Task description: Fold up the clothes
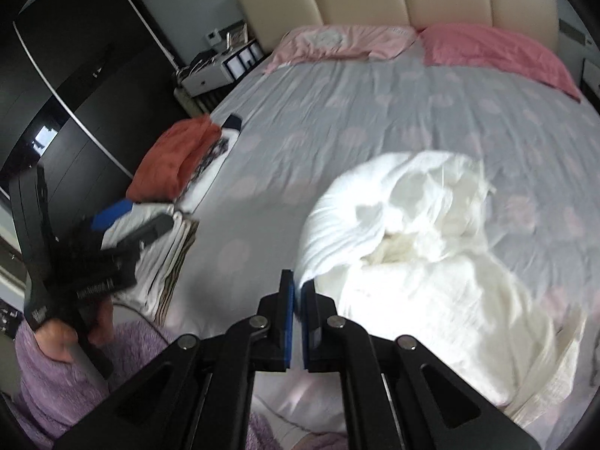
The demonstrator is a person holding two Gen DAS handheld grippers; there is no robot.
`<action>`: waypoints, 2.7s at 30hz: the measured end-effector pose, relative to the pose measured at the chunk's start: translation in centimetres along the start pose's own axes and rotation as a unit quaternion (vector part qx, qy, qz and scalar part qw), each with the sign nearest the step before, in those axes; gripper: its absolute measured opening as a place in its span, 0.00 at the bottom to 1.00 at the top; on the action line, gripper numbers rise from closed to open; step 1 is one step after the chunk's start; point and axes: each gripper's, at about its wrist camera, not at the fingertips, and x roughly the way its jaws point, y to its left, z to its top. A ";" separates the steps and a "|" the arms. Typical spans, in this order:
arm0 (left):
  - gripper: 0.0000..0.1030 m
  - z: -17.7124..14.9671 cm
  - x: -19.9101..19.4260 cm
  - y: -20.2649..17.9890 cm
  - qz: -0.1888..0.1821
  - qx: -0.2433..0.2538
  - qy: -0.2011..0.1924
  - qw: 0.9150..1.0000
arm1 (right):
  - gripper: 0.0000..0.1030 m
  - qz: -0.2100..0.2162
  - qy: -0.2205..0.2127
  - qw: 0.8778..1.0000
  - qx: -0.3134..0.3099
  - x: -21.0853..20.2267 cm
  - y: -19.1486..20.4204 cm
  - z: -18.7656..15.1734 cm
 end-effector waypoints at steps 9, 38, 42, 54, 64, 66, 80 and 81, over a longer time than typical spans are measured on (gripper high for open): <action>1.00 -0.7 0.5 -4.8 -0.042 0.035 0.023 0.998 | 0.16 0.004 0.028 0.998 0.060 0.3 -4.7 -7.7; 0.53 -1.1 21.4 -18.1 -0.089 0.120 0.136 0.979 | 0.31 -0.164 -0.009 0.969 0.183 8.1 -25.5 -2.5; 0.30 -0.6 21.4 -16.8 -0.094 0.082 0.134 0.983 | 0.19 -0.181 -0.003 0.967 0.177 8.5 -25.6 -2.6; 0.22 1.0 14.3 -7.7 0.002 -0.039 0.049 0.998 | 0.00 -0.275 -0.078 0.931 0.226 2.0 -25.7 -5.0; 0.16 -3.5 9.0 2.1 0.163 -0.123 0.053 0.978 | 0.00 -0.307 -0.137 0.889 0.310 -4.2 -26.4 -8.5; 0.07 -4.6 8.8 3.4 0.205 -0.128 0.068 0.968 | 0.01 -0.282 -0.129 0.892 0.328 -4.1 -26.8 -9.2; 0.49 -5.2 9.4 0.2 -0.025 -0.110 0.074 0.991 | 0.05 -0.235 -0.117 0.909 0.324 -3.5 -25.6 -9.6; 0.49 -4.9 9.4 -0.4 -0.037 -0.101 0.074 0.991 | 0.05 -0.233 -0.115 0.911 0.321 -3.4 -25.5 -9.6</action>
